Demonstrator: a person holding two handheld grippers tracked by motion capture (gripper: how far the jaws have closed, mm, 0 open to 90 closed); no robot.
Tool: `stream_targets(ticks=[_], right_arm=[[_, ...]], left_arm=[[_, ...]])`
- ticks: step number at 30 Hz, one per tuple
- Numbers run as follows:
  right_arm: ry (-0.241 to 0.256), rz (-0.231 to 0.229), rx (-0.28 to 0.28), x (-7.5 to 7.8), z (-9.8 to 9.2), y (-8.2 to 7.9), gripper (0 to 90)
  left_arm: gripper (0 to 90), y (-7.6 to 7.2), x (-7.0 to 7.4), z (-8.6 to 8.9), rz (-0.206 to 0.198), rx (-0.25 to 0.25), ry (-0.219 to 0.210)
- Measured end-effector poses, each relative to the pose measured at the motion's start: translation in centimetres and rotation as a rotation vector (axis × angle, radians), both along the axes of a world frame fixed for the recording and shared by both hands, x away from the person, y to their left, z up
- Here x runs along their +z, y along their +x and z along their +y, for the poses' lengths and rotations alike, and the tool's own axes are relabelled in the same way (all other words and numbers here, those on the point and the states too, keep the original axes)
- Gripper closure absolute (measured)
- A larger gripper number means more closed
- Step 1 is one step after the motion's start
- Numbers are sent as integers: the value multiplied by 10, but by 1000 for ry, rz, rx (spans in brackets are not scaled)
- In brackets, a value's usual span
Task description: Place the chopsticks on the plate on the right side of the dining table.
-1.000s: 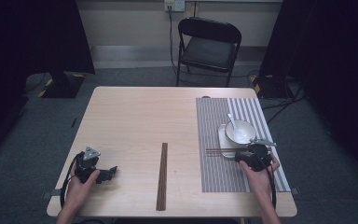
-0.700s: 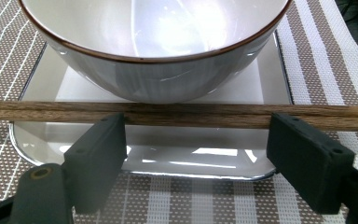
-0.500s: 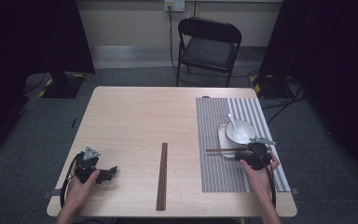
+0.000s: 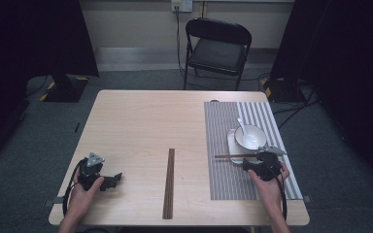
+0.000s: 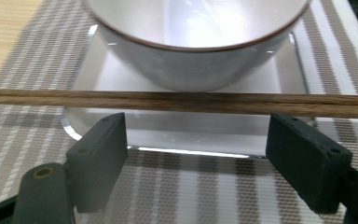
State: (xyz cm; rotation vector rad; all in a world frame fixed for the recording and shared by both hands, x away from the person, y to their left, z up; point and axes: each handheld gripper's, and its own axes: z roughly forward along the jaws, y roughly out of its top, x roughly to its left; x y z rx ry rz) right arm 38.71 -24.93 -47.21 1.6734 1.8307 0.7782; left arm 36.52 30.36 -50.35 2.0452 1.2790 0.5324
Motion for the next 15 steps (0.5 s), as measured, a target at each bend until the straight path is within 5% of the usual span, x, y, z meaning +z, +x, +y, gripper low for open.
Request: stream_targets(ticks=[15], right_arm=[[44, -25, 274, 10, 69, -18, 162]], left_arm=[[0, 0, 0, 0, -1, 2, -2]])
